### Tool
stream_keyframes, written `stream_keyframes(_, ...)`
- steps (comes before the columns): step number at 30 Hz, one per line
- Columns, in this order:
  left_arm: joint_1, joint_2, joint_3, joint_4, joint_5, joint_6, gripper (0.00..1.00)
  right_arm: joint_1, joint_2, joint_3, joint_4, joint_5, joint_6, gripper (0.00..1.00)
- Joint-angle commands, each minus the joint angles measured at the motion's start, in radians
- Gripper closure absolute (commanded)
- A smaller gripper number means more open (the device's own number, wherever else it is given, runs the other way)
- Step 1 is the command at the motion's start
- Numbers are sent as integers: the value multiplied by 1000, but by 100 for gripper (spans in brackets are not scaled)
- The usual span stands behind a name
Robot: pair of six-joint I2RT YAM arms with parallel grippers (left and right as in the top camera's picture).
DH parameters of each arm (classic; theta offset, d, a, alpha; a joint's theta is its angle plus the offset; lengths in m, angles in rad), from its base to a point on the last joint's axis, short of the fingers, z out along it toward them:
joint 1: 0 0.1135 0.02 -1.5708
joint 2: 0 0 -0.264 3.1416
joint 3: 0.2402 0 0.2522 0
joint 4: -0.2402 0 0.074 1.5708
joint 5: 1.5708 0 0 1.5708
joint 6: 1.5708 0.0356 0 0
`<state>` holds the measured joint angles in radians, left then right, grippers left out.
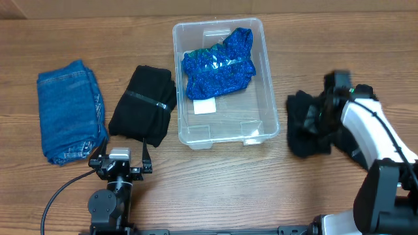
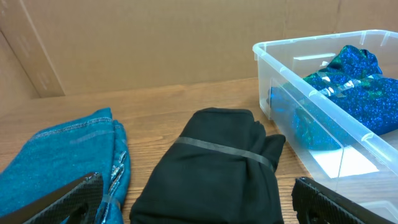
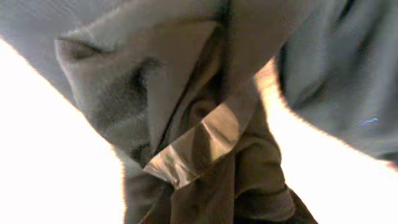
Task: Pack container
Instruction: 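Carry the black garment with the right gripper into the bin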
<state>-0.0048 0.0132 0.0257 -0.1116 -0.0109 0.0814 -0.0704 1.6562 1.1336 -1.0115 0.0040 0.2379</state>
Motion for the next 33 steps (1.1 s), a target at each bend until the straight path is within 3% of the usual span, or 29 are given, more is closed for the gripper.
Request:
stream_keyframes(1, 6, -8, -4, 1, 8, 9, 0, -2, -9, 270, -97, -10, 2, 96)
stream_keyframes(5, 6, -8, -4, 1, 8, 9, 0, -2, -9, 583, -286, -157, 2, 96)
stream_keyframes(10, 6, -8, -4, 1, 8, 9, 0, 34, -30, 711, -371, -386, 8, 96)
stream_keyframes(16, 6, -8, -4, 0, 8, 9, 0, 241, -48, 704, -322, -340, 100, 96)
stream_keyframes(19, 6, -8, -4, 1, 8, 9, 0, 412, -27, 671, -257, -175, 256, 96)
stream_keyframes(24, 6, -8, -4, 1, 8, 9, 0, 544, -5, 554, -95, -173, 371, 96)
stream_keyframes(33, 6, -8, -4, 1, 8, 9, 0, 684, -2, 278, 198, -172, 444, 96)
